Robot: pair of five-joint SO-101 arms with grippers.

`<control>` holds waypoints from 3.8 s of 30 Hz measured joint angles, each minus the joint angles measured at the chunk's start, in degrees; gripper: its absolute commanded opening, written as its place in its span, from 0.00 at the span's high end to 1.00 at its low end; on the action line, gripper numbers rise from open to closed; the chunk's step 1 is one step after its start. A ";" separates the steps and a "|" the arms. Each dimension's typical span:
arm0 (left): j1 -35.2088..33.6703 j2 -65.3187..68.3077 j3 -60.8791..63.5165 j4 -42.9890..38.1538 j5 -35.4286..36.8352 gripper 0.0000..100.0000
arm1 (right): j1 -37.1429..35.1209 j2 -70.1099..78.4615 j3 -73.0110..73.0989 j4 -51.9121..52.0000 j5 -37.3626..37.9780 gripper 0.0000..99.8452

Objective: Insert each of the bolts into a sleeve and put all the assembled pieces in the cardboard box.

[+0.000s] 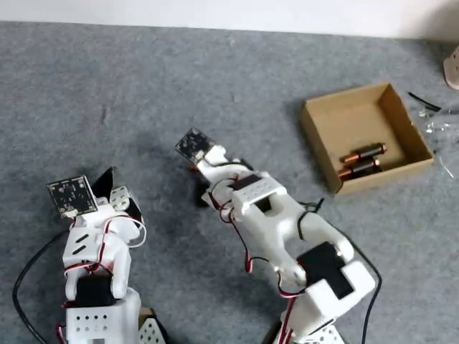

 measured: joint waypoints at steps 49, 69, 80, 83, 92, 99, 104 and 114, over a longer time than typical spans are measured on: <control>0.00 0.00 0.00 0.00 0.00 0.99 | 0.62 -10.73 -1.93 12.57 2.90 0.79; 0.00 0.00 0.00 0.00 0.00 0.99 | -8.00 20.31 -38.68 29.63 9.32 0.79; 0.00 0.00 0.00 0.00 0.00 0.99 | -4.75 25.67 -41.85 29.98 9.93 1.00; 0.00 0.00 0.00 0.00 0.00 0.99 | -3.87 25.93 -42.02 29.36 11.60 1.00; 0.00 0.00 0.00 0.00 0.00 0.99 | -3.60 26.20 -42.64 32.97 11.87 1.00; 0.00 0.00 0.00 0.00 0.00 0.99 | -0.44 18.20 -39.65 35.08 10.29 1.00; 0.00 0.00 0.00 0.00 0.00 0.99 | 5.89 10.02 -31.47 31.03 7.82 1.00; 0.00 0.00 0.00 0.00 0.00 0.99 | 7.21 -12.48 -5.54 15.91 1.76 1.00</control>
